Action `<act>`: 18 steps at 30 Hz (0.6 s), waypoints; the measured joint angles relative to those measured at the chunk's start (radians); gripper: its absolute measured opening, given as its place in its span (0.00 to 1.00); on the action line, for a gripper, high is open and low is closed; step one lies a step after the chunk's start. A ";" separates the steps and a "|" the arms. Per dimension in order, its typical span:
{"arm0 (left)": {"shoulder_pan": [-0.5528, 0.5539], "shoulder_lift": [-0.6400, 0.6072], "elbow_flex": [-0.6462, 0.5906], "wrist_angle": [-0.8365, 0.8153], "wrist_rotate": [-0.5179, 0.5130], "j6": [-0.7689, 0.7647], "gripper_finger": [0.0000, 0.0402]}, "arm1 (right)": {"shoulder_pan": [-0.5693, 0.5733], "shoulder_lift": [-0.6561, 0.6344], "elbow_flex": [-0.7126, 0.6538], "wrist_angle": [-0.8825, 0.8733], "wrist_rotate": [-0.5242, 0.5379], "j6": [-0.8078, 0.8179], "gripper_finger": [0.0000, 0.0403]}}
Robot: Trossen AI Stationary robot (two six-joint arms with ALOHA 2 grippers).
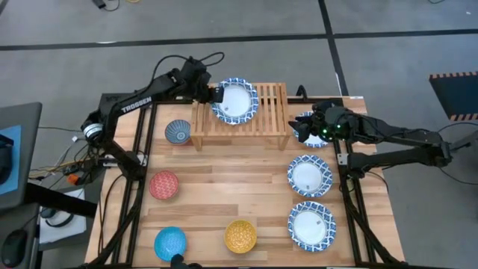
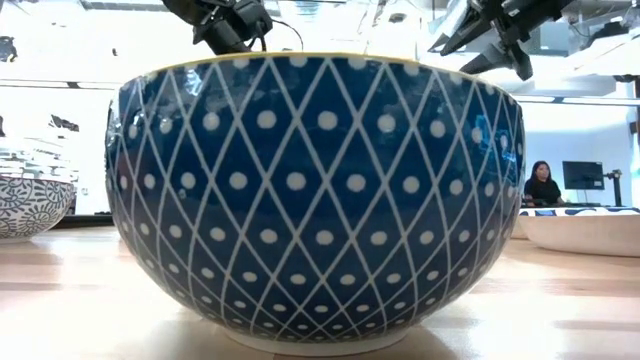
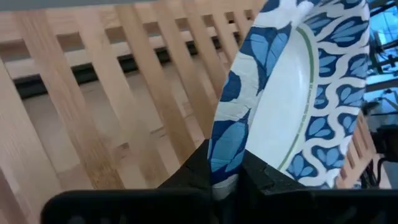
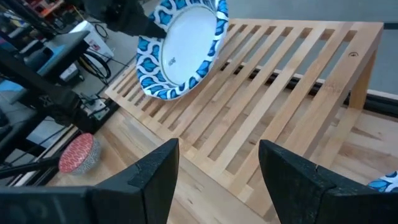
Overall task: Place and stack bowls onto a shelf
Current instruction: Put the white bowl on the shelf
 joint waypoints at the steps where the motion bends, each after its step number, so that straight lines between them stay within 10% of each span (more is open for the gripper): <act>1: 0.000 -0.004 0.000 0.003 -0.008 0.009 0.08 | 0.000 0.003 0.000 0.009 -0.001 0.000 0.62; 18: -0.005 -0.091 0.000 -0.003 -0.088 0.106 0.50 | -0.008 0.006 0.000 0.091 -0.019 0.016 0.62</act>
